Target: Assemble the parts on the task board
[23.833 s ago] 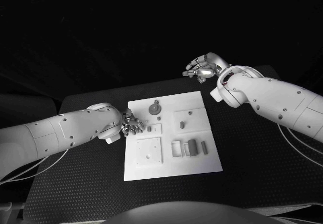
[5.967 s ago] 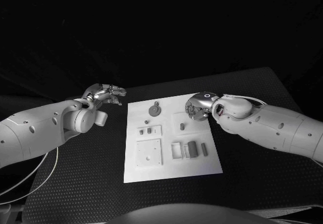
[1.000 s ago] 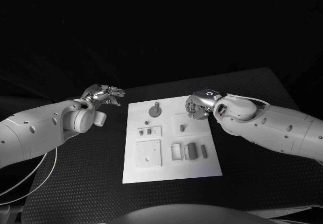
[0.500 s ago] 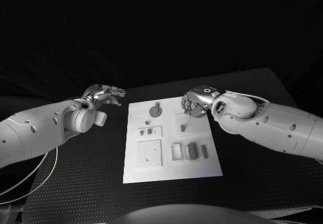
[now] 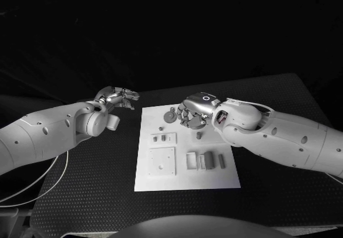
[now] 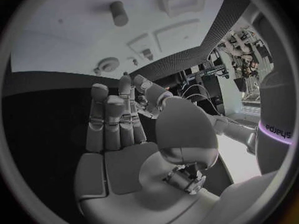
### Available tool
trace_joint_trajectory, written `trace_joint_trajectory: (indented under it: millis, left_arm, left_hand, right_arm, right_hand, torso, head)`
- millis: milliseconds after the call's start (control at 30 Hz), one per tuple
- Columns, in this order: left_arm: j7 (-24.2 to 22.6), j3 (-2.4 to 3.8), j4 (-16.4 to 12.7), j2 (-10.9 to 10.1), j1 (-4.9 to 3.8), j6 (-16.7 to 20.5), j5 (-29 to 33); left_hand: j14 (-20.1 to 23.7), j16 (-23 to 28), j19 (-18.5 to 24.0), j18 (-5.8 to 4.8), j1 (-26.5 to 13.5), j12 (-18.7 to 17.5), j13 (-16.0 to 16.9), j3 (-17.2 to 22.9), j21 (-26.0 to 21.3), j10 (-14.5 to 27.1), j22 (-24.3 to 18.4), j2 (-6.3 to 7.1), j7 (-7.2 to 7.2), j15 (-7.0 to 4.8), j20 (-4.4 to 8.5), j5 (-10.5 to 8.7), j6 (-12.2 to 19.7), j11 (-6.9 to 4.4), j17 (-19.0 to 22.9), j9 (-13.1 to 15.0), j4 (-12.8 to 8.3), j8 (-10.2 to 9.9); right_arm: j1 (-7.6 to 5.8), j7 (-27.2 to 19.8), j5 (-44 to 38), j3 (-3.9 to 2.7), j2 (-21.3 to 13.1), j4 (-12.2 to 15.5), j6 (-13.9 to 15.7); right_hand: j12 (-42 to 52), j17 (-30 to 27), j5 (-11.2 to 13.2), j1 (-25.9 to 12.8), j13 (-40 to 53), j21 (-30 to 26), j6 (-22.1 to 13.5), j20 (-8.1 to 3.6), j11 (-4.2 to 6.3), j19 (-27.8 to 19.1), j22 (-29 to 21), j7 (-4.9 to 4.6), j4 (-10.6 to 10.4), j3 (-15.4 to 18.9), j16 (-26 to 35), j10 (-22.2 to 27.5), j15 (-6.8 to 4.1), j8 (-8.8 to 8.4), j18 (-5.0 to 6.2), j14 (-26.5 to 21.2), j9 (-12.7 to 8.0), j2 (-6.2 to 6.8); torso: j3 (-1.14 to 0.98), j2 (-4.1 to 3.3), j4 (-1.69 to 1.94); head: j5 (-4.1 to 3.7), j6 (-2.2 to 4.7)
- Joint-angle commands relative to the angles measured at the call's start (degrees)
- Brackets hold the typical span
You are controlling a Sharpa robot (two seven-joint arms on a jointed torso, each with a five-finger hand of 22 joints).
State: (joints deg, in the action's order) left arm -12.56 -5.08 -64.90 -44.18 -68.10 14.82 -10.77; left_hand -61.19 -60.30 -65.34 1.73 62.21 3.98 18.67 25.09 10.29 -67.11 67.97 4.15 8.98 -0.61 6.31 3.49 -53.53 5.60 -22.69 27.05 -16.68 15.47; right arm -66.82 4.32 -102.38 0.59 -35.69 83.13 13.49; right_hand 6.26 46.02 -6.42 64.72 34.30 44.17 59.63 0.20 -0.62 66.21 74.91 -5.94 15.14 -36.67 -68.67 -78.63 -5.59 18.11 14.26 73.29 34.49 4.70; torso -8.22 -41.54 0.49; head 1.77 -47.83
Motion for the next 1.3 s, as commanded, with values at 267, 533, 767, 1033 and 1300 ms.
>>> trace_joint_trajectory:
  millis: [267, 533, 767, 1033, 1300]
  left_arm:
    - [-0.4, 0.05, 0.6, 0.8, -0.06, -0.9, 0.0]
    - [-0.2, 0.04, 0.8, 0.6, -0.07, -0.8, 0.2]
    - [-0.2, 0.04, 0.9, 0.8, -0.07, -0.8, 0.2]
    - [-0.2, 0.04, 1.2, 1.0, -0.07, -1.2, 0.2]
    - [-0.1, 0.04, 1.4, 1.2, -0.08, -1.2, 0.2]
  left_hand:
    - [-0.4, 0.3, -0.5, 0.73, -0.5, 0.3, 0.1, -0.3, -0.3, 0.2, -0.1, -0.21, 0.09, -0.08, 0.02, -0.13, 0.3, 0.04, -0.1, -0.1, 0.0, 0.3]
    - [-0.4, 0.3, -0.6, 0.73, -0.5, 0.3, 0.1, -0.3, -0.3, 0.2, -0.1, -0.23, 0.10, -0.08, 0.01, -0.13, 0.3, 0.05, -0.1, -0.1, 0.0, 0.3]
    - [-0.4, 0.3, -0.6, 0.74, -0.5, 0.3, 0.1, -0.3, -0.4, 0.2, -0.1, -0.22, 0.10, -0.08, 0.01, -0.13, 0.3, 0.05, -0.1, -0.1, 0.0, 0.3]
    - [-0.4, 0.3, -0.6, 0.74, -0.5, 0.3, 0.1, -0.4, -0.4, 0.2, -0.1, -0.23, 0.10, -0.08, 0.01, -0.13, 0.3, 0.05, -0.1, -0.1, 0.0, 0.3]
    - [-0.4, 0.4, -0.6, 0.74, -0.6, 0.3, 0.1, -0.4, -0.4, 0.2, -0.1, -0.20, 0.10, -0.08, 0.01, -0.13, 0.3, 0.05, -0.1, -0.1, 0.0, 0.3]
  right_arm:
    - [0.24, -1.6, 0.5, 0.53, 4.3, 0.6, -2.0]
    - [1.86, -2.1, 0.5, 1.79, 6.6, -0.8, -2.2]
    - [4.43, -2.7, 0.7, 2.27, 8.0, -2.6, -2.2]
    - [5.78, -3.2, 2.6, 2.35, 8.2, -3.1, -2.5]
    - [6.17, -3.6, 8.4, 2.36, 8.2, -4.6, -3.8]
  right_hand:
    - [0.2, 0.1, -0.4, 0.0, -0.1, 0.3, 0.1, -0.35, 0.17, -0.1, 1.0, -0.03, 0.4, 0.0, -0.2, -0.3, -0.24, 0.32, 0.74, -0.1, 0.1, -0.89]
    - [0.2, 0.1, -0.4, 0.0, -0.1, 0.2, 0.1, -0.35, 0.17, -0.1, 1.0, -0.04, 0.5, 0.0, -0.1, -0.3, -0.24, 0.28, 0.74, -0.1, 0.1, -1.02]
    - [0.2, 0.1, -0.4, 0.0, -0.1, 0.2, 0.0, -0.35, 0.16, -0.1, 1.0, -0.06, 0.6, 0.0, -0.1, -0.3, -0.24, 0.25, 0.74, -0.1, 0.1, -1.13]
    - [0.1, 0.1, -0.4, 0.0, -0.1, 0.2, 0.0, -0.35, 0.16, -0.1, 1.0, -0.07, 0.7, 0.0, 0.0, -0.2, -0.24, 0.22, 0.74, -0.2, 0.1, -1.22]
    - [0.0, 0.0, -0.4, -0.2, -0.1, 0.1, -0.1, -0.34, 0.13, -0.1, 0.9, -0.13, 0.8, 0.0, 0.1, -0.1, -0.23, 0.12, 0.74, -0.2, 0.1, -1.51]
  torso:
    - [0.16, 0.14, -0.17]
    - [0.04, 0.09, -0.12]
    - [0.05, 0.02, 0.03]
    - [0.00, 0.07, 0.00]
    - [0.10, 0.06, -0.03]
  head:
    - [2.99, -0.67]
    - [5.13, -1.55]
    - [6.38, -2.17]
    - [7.81, -2.17]
    - [9.81, -2.17]
